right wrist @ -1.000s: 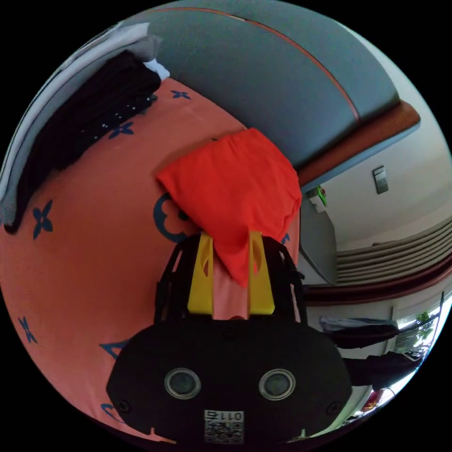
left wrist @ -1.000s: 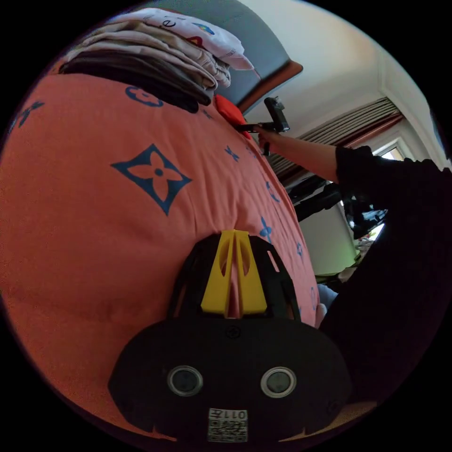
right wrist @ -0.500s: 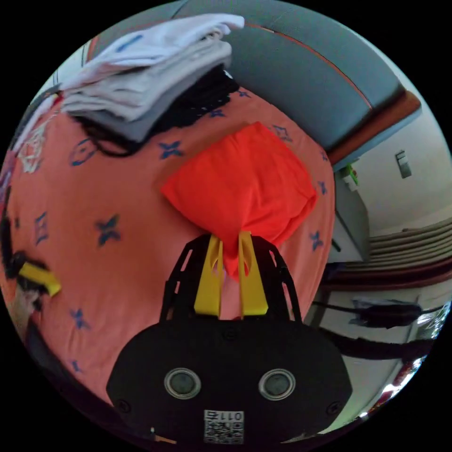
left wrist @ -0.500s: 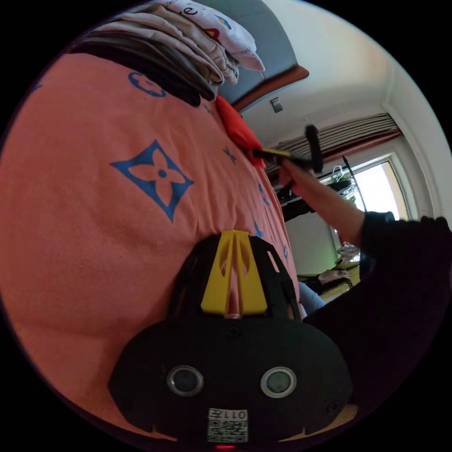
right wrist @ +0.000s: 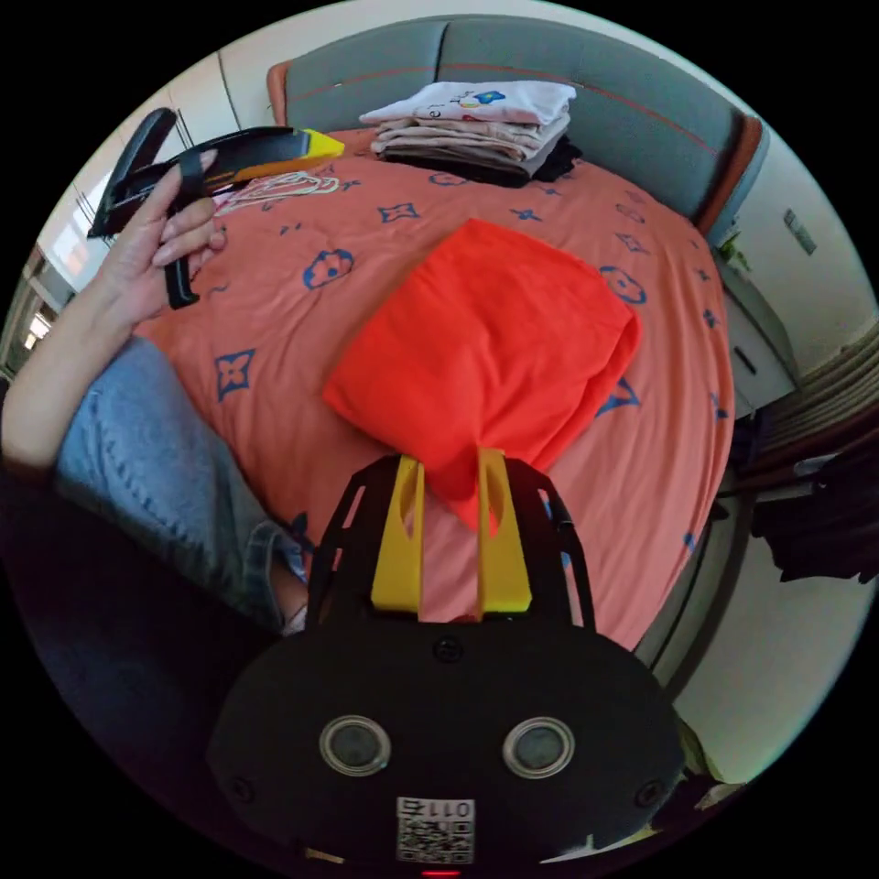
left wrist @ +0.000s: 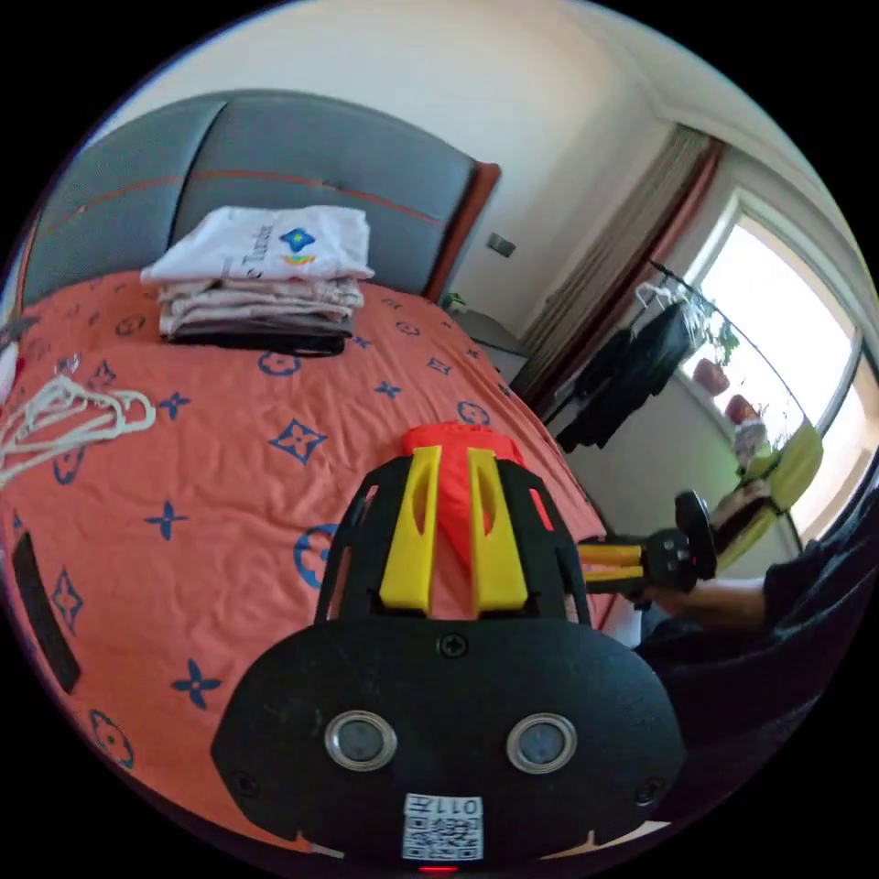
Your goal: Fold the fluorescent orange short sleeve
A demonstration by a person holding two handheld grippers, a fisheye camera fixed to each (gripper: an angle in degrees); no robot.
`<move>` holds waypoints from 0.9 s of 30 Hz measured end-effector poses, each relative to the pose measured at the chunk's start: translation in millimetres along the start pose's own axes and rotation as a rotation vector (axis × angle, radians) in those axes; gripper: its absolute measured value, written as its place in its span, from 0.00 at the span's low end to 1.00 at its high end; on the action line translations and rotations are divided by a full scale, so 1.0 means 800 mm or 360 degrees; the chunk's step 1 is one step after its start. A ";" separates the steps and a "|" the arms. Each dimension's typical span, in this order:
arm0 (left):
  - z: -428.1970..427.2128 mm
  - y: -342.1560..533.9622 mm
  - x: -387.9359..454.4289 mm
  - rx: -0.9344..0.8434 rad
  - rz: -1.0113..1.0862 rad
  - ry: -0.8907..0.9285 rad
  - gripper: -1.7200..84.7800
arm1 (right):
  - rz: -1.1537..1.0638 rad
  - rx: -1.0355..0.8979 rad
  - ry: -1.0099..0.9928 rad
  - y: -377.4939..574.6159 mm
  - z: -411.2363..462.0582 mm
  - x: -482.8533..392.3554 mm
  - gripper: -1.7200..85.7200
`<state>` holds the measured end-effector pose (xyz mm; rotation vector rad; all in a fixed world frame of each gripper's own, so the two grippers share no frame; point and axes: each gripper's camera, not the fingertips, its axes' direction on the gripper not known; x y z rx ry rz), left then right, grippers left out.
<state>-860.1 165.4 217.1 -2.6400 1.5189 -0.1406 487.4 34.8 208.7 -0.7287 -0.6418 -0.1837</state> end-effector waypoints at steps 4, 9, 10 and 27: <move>0.010 0.043 0.115 -0.0086 0.0468 -0.0127 0.21 | 0.0220 0.0072 -0.0247 0.049 -0.025 0.024 0.14; 0.083 0.088 0.233 -0.0568 0.1089 -0.0292 0.17 | 0.0330 0.0137 -0.0101 0.112 -0.040 0.045 0.09; 0.102 0.097 0.254 -0.0626 0.1187 -0.0369 0.17 | 0.0342 0.0147 -0.0057 0.125 -0.045 0.047 0.09; -0.032 0.044 0.101 0.0028 -0.0619 -0.0233 0.04 | 0.0533 0.0371 -0.0030 0.208 -0.062 0.025 0.04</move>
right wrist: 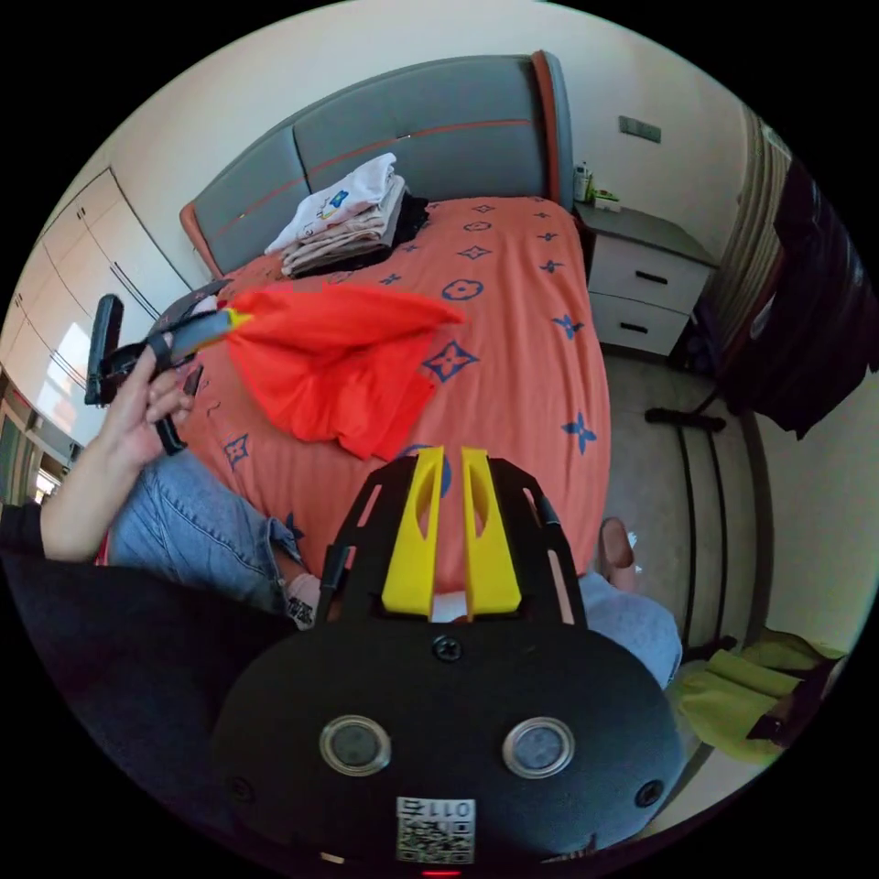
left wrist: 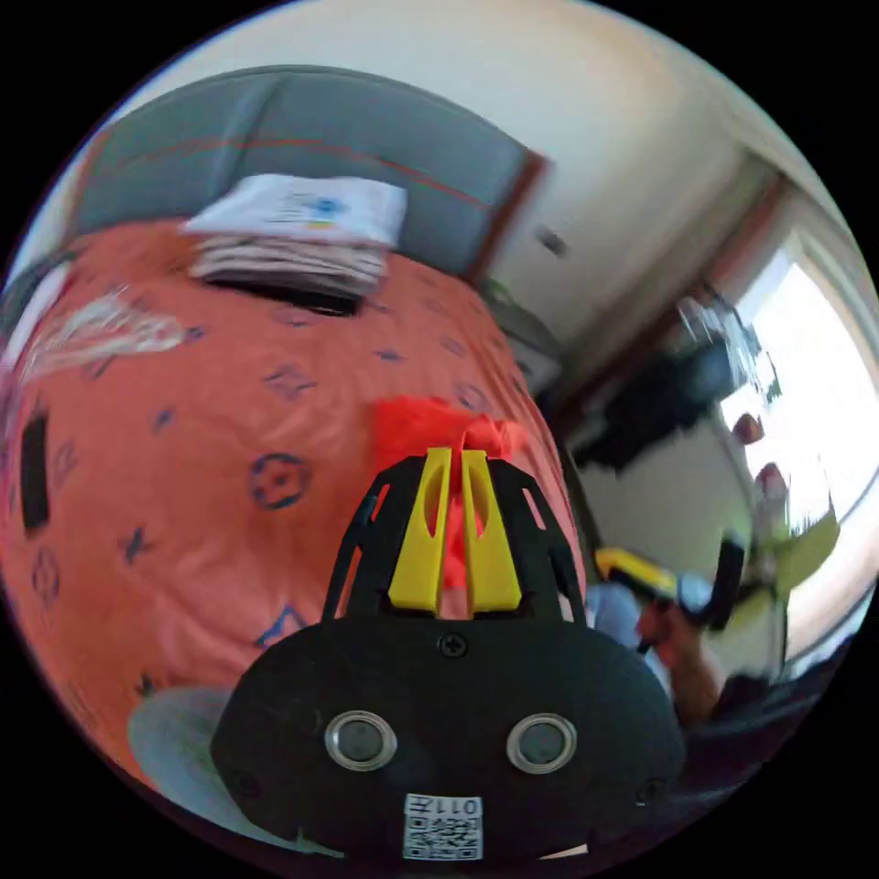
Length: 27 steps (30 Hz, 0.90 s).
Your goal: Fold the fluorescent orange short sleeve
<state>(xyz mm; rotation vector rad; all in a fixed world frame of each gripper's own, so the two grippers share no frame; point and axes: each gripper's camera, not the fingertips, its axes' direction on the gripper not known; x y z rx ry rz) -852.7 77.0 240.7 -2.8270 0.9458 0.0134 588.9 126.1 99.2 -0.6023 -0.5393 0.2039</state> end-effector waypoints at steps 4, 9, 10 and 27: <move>-0.079 0.023 -0.135 0.0211 -0.0771 0.0186 0.11 | -0.0103 -0.0057 -0.0021 0.001 0.020 -0.035 0.04; -0.107 0.030 -0.143 0.0388 -0.0561 0.0641 0.14 | -0.0200 -0.0145 -0.0043 -0.015 0.048 -0.073 0.05; -0.105 0.025 -0.135 0.0358 -0.0479 0.0617 0.14 | -0.0216 -0.0148 -0.0061 -0.022 0.053 -0.081 0.06; -0.017 -0.094 -0.160 0.0108 -0.0348 0.0135 0.18 | -0.0386 -0.0216 -0.0196 -0.147 0.102 -0.164 0.08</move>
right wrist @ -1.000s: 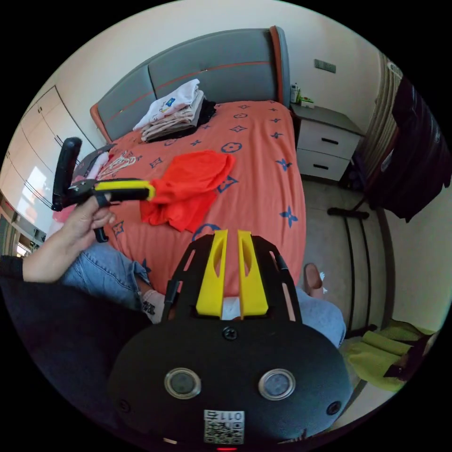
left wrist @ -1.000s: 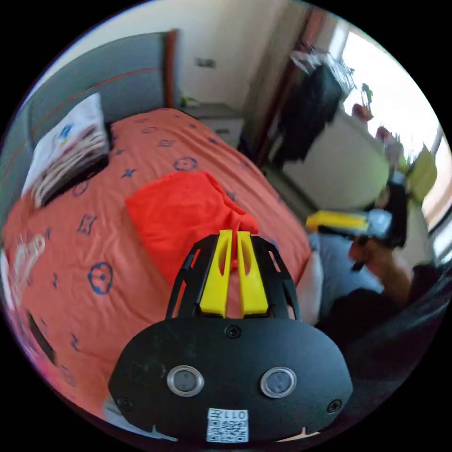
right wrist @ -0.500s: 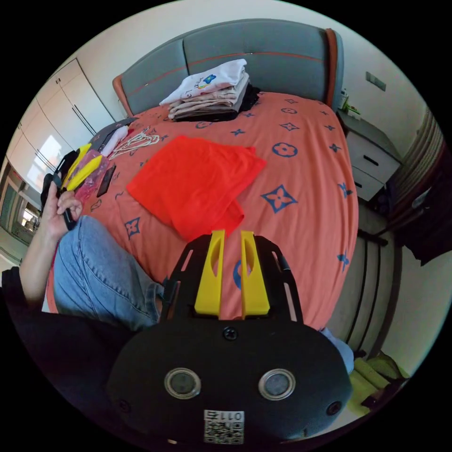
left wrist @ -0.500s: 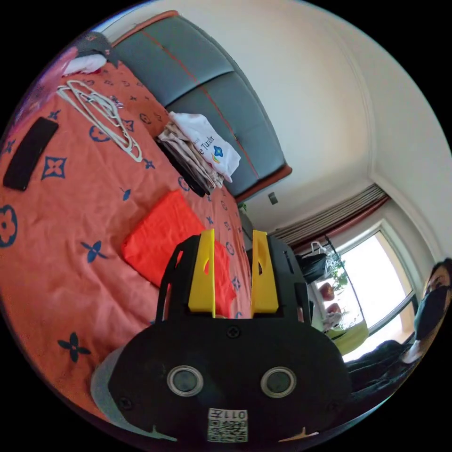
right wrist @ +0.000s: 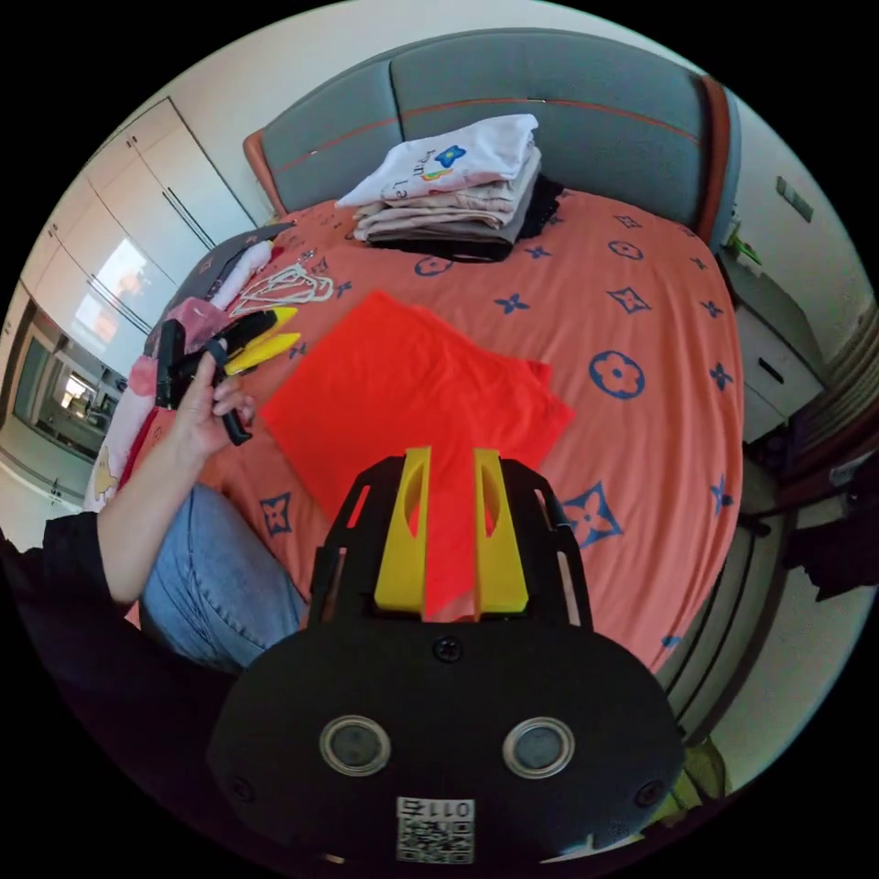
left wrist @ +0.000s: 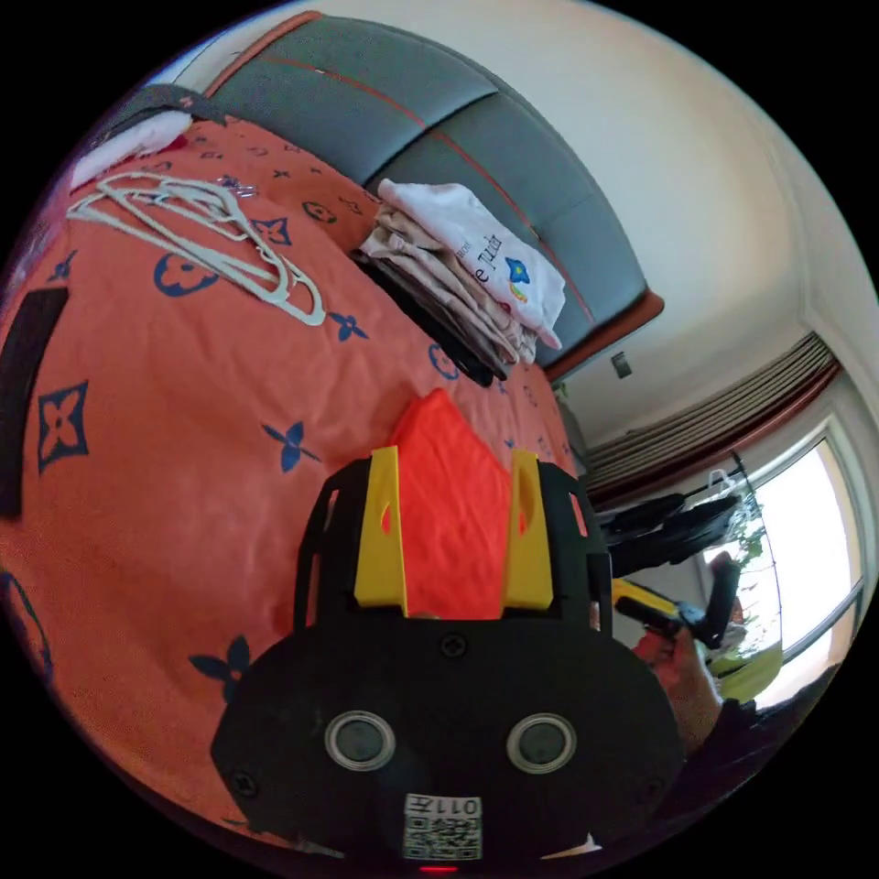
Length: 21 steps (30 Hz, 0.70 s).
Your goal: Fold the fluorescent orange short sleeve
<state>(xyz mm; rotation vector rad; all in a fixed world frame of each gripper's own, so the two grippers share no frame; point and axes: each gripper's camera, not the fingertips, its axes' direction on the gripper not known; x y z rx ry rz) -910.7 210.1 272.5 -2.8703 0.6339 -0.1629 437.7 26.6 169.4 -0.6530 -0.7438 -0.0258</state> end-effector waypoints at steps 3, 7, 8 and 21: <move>0.029 -0.016 0.014 -0.0228 0.0107 -0.0167 0.15 | -0.0146 -0.0020 -0.0008 -0.047 0.015 -0.018 0.09; 0.034 -0.025 0.041 -0.0342 0.0265 -0.0313 0.04 | -0.0378 -0.0045 -0.0035 -0.128 0.044 -0.044 0.11; 0.032 -0.027 0.044 -0.0340 0.0277 -0.0286 0.03 | -0.0410 -0.0061 -0.0043 -0.140 0.051 -0.047 0.11; 0.040 -0.044 0.129 -0.0720 0.0822 0.0171 0.02 | -0.0288 -0.0640 -0.0713 -0.241 0.123 -0.068 0.14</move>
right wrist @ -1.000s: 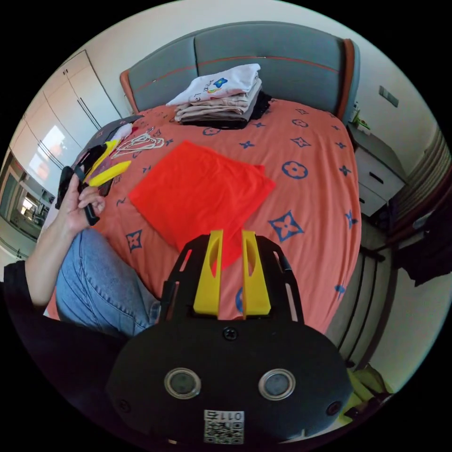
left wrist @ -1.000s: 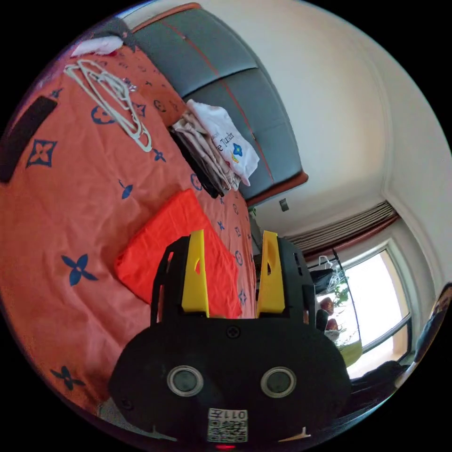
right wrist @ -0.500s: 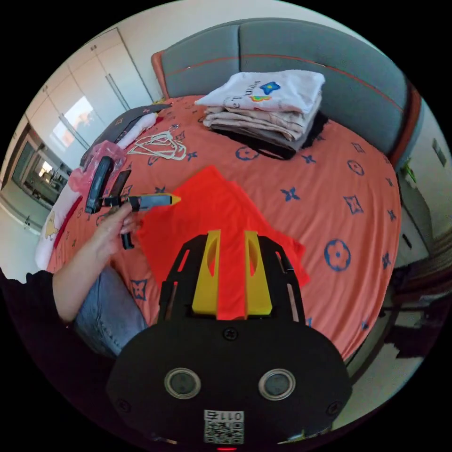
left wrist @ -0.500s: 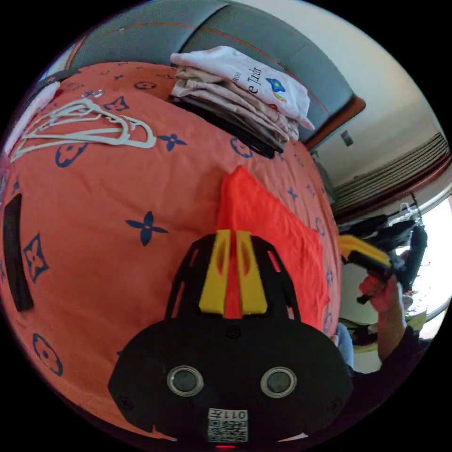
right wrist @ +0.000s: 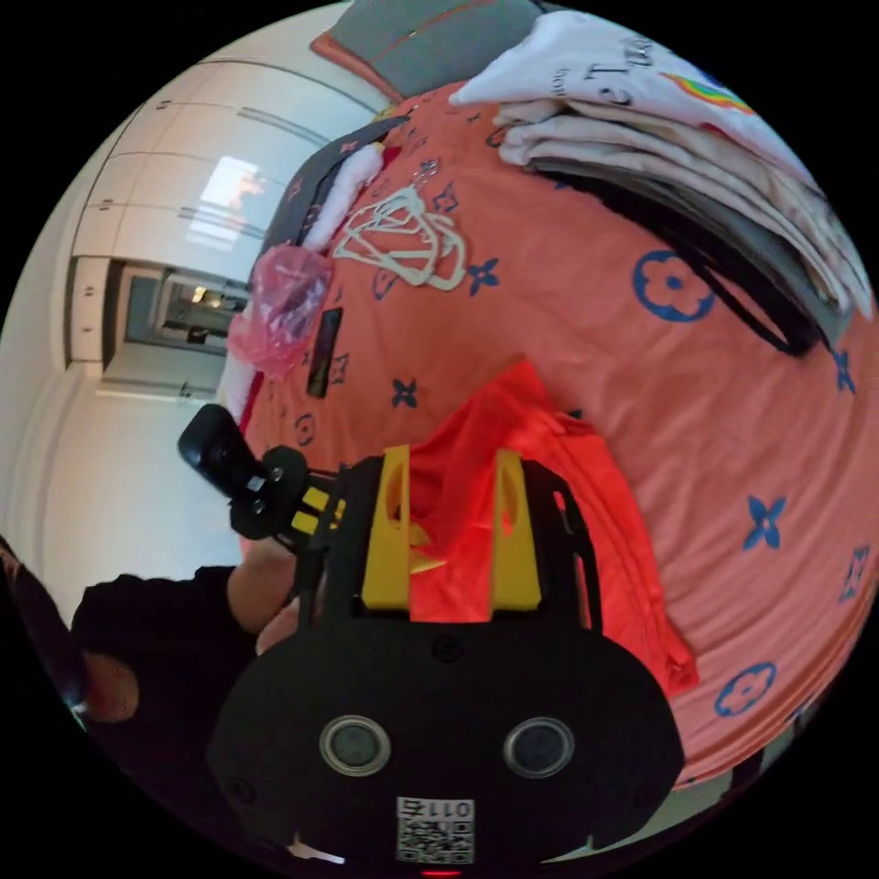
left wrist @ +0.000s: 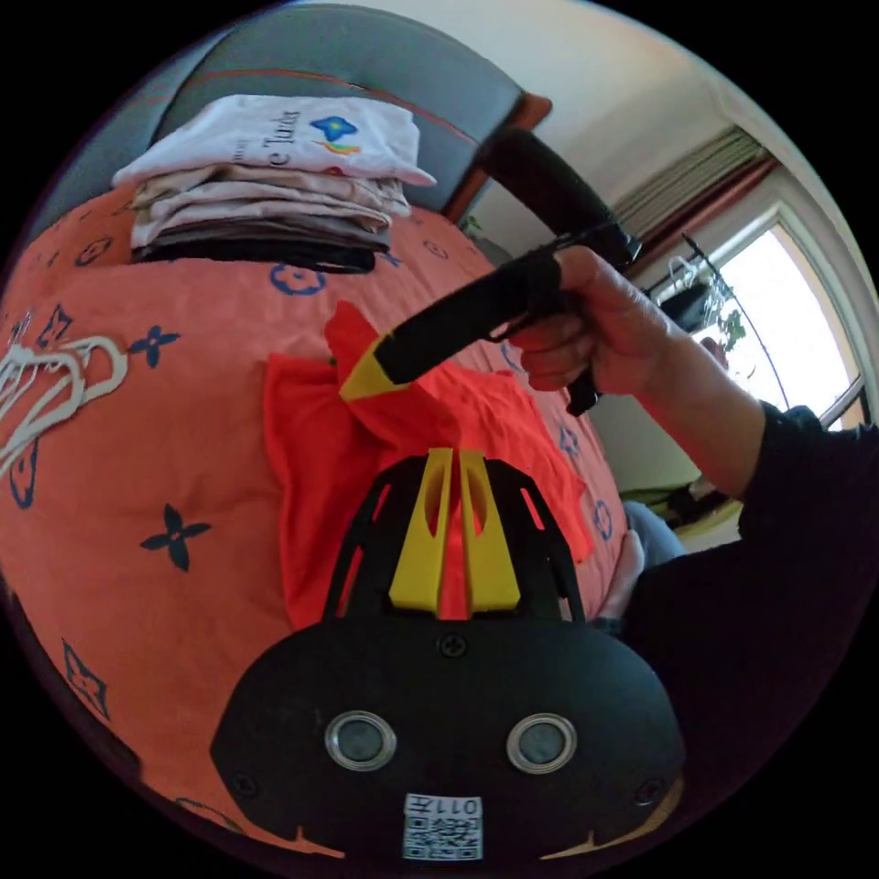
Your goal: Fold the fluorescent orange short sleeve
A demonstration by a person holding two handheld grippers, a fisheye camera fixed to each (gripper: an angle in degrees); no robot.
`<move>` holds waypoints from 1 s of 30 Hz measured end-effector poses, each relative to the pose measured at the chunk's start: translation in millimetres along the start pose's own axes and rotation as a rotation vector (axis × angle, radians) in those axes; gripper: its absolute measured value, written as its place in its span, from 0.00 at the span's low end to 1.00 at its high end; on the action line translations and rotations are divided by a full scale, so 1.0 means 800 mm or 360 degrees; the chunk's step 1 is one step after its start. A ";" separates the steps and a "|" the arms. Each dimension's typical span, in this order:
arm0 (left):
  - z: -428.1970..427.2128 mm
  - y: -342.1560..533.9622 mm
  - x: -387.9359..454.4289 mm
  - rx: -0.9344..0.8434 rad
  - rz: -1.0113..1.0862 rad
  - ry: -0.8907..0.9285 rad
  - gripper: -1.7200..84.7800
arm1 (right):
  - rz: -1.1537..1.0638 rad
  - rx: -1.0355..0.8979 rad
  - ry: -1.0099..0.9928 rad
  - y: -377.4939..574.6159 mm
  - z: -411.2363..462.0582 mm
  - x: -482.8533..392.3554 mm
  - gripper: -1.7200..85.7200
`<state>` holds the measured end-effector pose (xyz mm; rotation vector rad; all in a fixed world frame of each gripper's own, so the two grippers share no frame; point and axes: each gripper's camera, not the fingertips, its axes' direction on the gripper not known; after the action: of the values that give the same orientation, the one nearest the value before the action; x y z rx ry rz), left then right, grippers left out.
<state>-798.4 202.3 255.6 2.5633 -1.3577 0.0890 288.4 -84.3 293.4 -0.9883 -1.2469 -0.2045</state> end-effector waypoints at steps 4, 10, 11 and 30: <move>0.013 -0.018 0.037 -0.0187 0.0225 0.0111 0.02 | 0.0103 -0.0003 0.0273 0.033 0.005 0.004 0.08; -0.033 -0.033 0.050 -0.0008 0.0178 0.0227 0.08 | 0.0137 0.0461 0.0390 0.156 -0.048 -0.030 0.06; -0.044 -0.032 0.047 0.0056 0.0122 0.0237 0.09 | 0.0141 0.0509 0.0406 0.174 -0.057 -0.036 0.05; 0.027 -0.209 0.112 -0.0493 -0.0674 -0.0536 0.33 | 0.0251 0.0828 0.0506 0.509 -0.113 -0.148 0.05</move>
<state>-611.4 214.8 219.1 2.5996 -0.8038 -0.6001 561.9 48.1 -15.7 -0.5699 -0.8613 0.0848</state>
